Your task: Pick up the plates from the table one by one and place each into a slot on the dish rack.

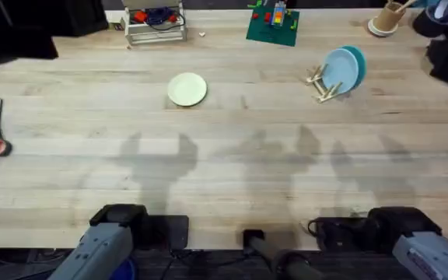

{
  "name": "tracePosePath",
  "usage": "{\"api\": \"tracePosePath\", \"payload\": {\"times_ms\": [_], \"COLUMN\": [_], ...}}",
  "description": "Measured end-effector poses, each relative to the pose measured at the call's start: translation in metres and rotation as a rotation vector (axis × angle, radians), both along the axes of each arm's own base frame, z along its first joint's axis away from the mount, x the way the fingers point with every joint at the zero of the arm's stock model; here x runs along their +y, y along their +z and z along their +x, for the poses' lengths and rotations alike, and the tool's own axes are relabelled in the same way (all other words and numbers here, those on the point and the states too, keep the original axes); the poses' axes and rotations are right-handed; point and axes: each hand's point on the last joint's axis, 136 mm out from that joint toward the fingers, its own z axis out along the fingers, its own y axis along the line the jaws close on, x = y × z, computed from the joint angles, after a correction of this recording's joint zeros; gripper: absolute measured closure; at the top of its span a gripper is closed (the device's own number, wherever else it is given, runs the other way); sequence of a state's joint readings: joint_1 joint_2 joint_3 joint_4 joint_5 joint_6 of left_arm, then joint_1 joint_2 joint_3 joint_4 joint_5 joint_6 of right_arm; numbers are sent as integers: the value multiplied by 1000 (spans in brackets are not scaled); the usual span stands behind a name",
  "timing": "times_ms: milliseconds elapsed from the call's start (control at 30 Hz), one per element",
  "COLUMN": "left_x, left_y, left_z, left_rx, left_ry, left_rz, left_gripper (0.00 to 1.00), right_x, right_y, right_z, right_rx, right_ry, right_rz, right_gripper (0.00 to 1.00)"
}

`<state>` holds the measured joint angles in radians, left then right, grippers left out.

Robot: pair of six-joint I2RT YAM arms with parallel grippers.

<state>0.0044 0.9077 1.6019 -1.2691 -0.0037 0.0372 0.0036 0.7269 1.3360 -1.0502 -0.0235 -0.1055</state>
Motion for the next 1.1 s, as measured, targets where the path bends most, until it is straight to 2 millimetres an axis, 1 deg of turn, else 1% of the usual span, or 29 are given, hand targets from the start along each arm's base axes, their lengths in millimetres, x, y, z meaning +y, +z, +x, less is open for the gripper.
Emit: {"api": "tracePosePath", "payload": {"times_ms": [67, 100, 133, 333, 367, 400, 600, 1000, 1033, 1100], "left_x": [-1, -2, -2, -2, -2, -2, -1, 0, 0, 0], "left_y": [-4, -11, -15, -34, -37, -42, -44, -48, -48, -48], "left_z": [2, 4, 4, 11, 11, 16, 21, 19, 19, 19], "left_rx": [62, 150, 181, 321, 337, 361, 371, 395, 395, 395], "left_ry": [-3, -7, -8, -8, -8, -7, -4, -2, 0, 2], "left_rz": [-2, -7, -7, -9, -9, -8, -6, -4, -6, -8], "left_gripper": [8, 8, 7, 7, 7, 7, 7, 8, 28, 310], "right_x": [0, 0, 0, 0, 0, 0, 0, 0, 0, 0], "right_y": [0, 2, 1, -1, -1, -2, -2, -2, -2, -2], "right_z": [4, 10, 12, 23, 26, 34, 38, 38, 38, 38], "right_rx": [67, 152, 183, 308, 318, 333, 331, 332, 333, 333], "right_ry": [0, 0, 0, 0, 0, 0, 0, 0, 0, 0], "right_rz": [0, -1, -1, -1, -1, -1, -1, -1, -1, -1], "right_gripper": [10, 10, 10, 10, 10, 9, 9, 7, 8, 8]}}
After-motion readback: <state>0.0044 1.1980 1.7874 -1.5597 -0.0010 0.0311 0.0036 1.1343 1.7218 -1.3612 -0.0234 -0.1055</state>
